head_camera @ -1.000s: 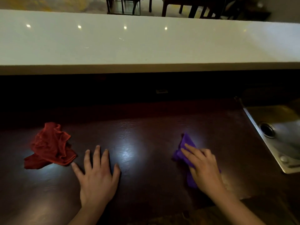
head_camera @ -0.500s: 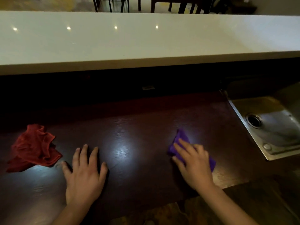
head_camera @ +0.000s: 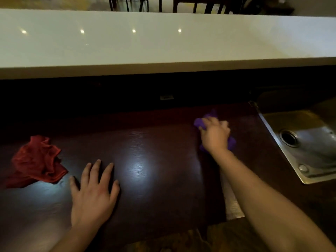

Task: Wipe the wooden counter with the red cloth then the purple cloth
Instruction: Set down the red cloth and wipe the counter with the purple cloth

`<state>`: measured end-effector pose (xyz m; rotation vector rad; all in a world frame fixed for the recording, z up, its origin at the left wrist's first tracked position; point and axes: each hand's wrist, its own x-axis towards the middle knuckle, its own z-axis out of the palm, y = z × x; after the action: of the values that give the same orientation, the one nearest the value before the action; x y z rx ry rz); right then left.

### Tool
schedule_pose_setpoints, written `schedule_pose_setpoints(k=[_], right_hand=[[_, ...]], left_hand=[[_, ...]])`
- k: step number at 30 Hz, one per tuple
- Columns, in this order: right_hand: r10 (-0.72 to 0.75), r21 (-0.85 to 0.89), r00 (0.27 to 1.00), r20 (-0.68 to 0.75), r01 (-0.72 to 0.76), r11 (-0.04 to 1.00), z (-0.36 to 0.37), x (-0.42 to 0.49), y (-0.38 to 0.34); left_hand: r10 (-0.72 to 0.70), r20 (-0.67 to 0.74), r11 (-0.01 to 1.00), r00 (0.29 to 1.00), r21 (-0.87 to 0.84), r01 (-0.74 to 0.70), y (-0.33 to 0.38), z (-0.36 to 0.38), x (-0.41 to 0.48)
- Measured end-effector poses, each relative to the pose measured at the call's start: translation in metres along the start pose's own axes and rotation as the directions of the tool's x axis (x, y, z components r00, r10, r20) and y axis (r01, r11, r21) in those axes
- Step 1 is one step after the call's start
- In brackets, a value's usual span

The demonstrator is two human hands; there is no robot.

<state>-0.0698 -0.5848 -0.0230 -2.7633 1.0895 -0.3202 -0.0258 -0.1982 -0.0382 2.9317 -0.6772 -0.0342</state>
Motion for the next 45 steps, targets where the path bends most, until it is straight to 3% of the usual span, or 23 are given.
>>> schedule_pose_setpoints(k=[2,4,6,8,11,14,15,17,19,21,23,24,26,28,30,32,35,38,41,43,45], right_hand=[[-0.274,0.072,0.961,0.046,0.271,0.96,0.015,-0.044,-0.065],[-0.516,0.141,0.852,0.085,0.503,0.853,0.019,-0.092,-0.1],[-0.66,0.145,0.749,0.055,0.648,0.748,0.018,-0.1,-0.091],[-0.619,0.093,0.785,0.022,0.614,0.783,0.016,-0.071,-0.068],[-0.297,0.003,0.955,0.006,0.297,0.955,0.017,-0.011,-0.052],[-0.029,0.029,0.999,-0.039,0.03,0.999,0.023,0.019,-0.086],[-0.029,0.029,0.999,-0.034,0.03,0.999,0.026,0.019,-0.106],[-0.177,0.036,0.984,0.007,0.176,0.984,0.035,0.006,-0.155],[-0.411,0.114,0.91,0.058,0.403,0.908,0.046,-0.026,-0.204],[-0.671,0.226,0.73,0.13,0.637,0.737,0.05,-0.066,-0.231],[-0.791,0.238,0.594,0.15,0.754,0.612,0.048,-0.076,-0.221],[-0.78,0.215,0.612,0.134,0.75,0.626,0.046,-0.067,-0.209],[-0.631,0.112,0.769,0.102,0.622,0.775,0.043,-0.036,-0.184],[-0.395,0.017,0.917,0.052,0.395,0.919,0.042,-0.003,-0.168],[-0.197,0.012,0.98,0.037,0.196,0.98,0.046,0.015,-0.179],[-0.168,0.033,0.985,0.043,0.166,0.986,0.054,0.018,-0.208],[-0.424,0.061,0.899,0.108,0.42,0.906,0.059,0.002,-0.258],[-0.66,0.251,0.729,0.183,0.614,0.748,0.06,-0.048,-0.294],[-0.82,0.348,0.539,0.194,0.743,0.571,0.052,-0.129,-0.279],[-0.845,0.324,0.517,0.133,0.783,0.531,0.05,-0.149,-0.247],[-0.805,0.279,0.584,0.108,0.759,0.588,0.048,-0.124,-0.231]], left_hand=[[-0.013,0.022,1.0,1.0,0.002,0.013,0.001,-0.002,0.0],[-0.011,0.031,1.0,0.999,0.0,0.011,0.001,-0.002,0.001],[-0.009,0.027,1.0,1.0,-0.008,0.009,-0.002,-0.001,0.001],[-0.009,0.035,1.0,0.999,-0.008,0.009,-0.002,0.001,0.001],[-0.012,0.035,1.0,0.999,-0.009,0.012,-0.002,0.002,0.002],[-0.01,0.024,1.0,1.0,-0.02,0.011,-0.003,0.004,0.003],[-0.01,0.025,1.0,1.0,-0.022,0.01,-0.004,0.004,0.003],[-0.009,0.02,0.999,1.0,-0.035,0.009,-0.004,0.003,0.004],[-0.001,0.008,0.998,1.0,-0.066,0.001,-0.004,0.001,0.004],[0.014,0.006,0.995,1.0,-0.101,-0.013,-0.005,-0.003,0.003],[0.019,0.006,0.985,1.0,-0.172,-0.017,-0.008,-0.008,0.001],[0.031,0.006,0.976,1.0,-0.215,-0.029,-0.012,-0.011,0.001],[0.083,0.013,0.966,0.996,-0.248,-0.077,-0.027,-0.016,-0.003],[0.128,0.009,0.97,0.992,-0.207,-0.124,-0.055,-0.018,-0.011],[0.132,0.018,0.979,0.991,-0.159,-0.128,-0.088,-0.019,-0.023],[0.147,0.031,0.983,0.989,-0.115,-0.142,-0.11,-0.017,-0.032],[0.169,0.04,0.983,0.985,-0.086,-0.165,-0.116,-0.012,-0.033],[0.174,0.037,0.982,0.984,-0.078,-0.171,-0.116,-0.011,-0.032],[0.173,0.053,0.983,0.984,-0.069,-0.169,-0.117,-0.012,-0.032],[0.174,0.049,0.982,0.984,-0.077,-0.17,-0.116,-0.013,-0.033],[0.173,0.052,0.982,0.984,-0.081,-0.168,-0.115,-0.015,-0.034]])
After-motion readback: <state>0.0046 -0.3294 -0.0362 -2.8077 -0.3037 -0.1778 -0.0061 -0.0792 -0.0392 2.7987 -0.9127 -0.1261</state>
